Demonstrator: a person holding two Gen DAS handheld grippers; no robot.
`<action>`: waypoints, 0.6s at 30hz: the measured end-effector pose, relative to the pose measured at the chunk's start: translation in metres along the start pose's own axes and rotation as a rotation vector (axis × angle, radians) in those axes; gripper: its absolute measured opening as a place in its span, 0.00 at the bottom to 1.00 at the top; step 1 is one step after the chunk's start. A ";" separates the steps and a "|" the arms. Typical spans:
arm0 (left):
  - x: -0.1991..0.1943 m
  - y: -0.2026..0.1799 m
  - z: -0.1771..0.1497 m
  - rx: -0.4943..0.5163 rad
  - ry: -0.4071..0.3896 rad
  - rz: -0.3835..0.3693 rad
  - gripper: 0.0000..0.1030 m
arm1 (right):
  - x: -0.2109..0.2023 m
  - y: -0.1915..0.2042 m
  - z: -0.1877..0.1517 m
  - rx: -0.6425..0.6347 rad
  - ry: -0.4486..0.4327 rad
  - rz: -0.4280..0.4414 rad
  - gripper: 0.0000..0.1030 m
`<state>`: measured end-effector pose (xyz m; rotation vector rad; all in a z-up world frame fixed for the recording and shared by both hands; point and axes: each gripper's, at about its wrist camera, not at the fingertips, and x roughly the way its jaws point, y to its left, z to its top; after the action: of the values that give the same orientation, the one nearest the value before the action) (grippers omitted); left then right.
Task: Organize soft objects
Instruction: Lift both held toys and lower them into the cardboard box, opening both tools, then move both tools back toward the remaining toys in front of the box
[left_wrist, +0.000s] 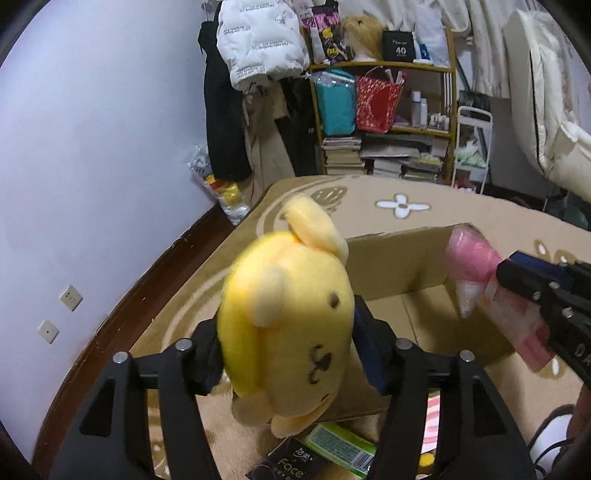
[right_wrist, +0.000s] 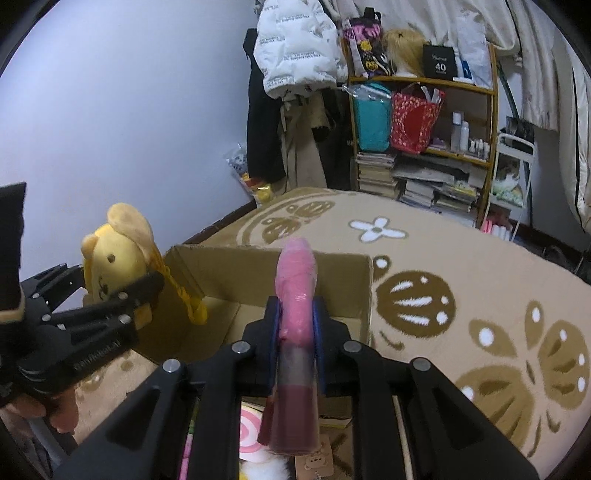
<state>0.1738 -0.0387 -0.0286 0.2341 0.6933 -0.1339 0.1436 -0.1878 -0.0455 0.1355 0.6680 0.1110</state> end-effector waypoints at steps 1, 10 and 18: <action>0.001 0.000 0.001 0.002 0.004 0.001 0.60 | 0.000 -0.001 -0.001 0.003 -0.003 0.001 0.18; -0.012 0.021 0.003 -0.063 -0.014 0.021 0.91 | -0.011 0.003 -0.001 0.008 -0.017 -0.001 0.62; -0.031 0.043 0.000 -0.132 -0.042 0.042 1.00 | -0.023 0.012 -0.009 0.012 -0.014 -0.010 0.90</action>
<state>0.1587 0.0045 -0.0013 0.1186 0.6520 -0.0523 0.1187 -0.1784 -0.0366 0.1447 0.6551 0.0961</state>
